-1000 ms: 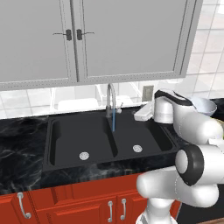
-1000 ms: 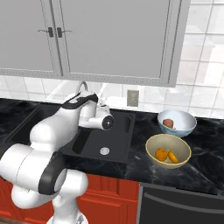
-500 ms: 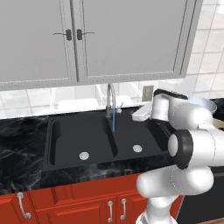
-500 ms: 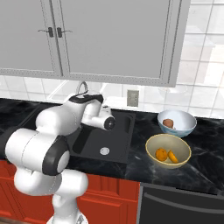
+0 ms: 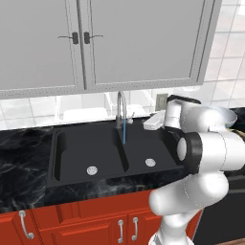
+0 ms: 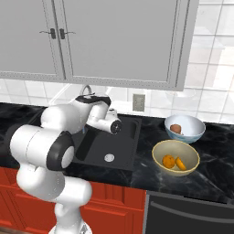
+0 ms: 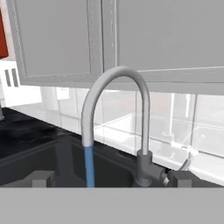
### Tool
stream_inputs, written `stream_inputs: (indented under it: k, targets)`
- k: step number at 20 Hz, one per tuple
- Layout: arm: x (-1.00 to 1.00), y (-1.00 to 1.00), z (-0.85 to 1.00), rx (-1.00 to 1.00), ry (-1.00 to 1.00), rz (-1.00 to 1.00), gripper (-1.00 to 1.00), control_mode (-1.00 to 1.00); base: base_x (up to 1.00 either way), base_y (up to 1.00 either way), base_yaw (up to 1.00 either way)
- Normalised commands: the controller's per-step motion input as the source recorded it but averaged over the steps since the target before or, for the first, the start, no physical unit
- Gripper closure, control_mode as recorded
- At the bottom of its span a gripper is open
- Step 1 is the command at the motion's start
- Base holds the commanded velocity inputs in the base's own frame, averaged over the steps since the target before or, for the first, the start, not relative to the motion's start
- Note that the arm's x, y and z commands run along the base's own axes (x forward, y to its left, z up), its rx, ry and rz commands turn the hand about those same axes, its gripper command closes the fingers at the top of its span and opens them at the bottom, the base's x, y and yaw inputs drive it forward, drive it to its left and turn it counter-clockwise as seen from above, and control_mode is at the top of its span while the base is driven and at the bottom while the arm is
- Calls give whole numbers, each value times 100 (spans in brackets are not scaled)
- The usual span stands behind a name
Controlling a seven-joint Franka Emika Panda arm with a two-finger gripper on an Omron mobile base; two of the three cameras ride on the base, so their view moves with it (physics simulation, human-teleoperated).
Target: Pick the oranges from the sink and place them in one bowl. Place the onion in the other bowl. Then turn off the sink faucet.
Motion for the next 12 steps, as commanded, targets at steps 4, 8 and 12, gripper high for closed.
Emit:
stream_inputs:
  k: [4, 8, 12]
  targets:
    - [23, 0, -4, 0, 0, 0, -100, -100, 0, 0, 0]
    - [26, 0, -9, 0, 0, 0, -100, -100, 0, 0, 0]
    - [24, -1, -12, 0, 0, 0, -100, -100, 0, 0, 0]
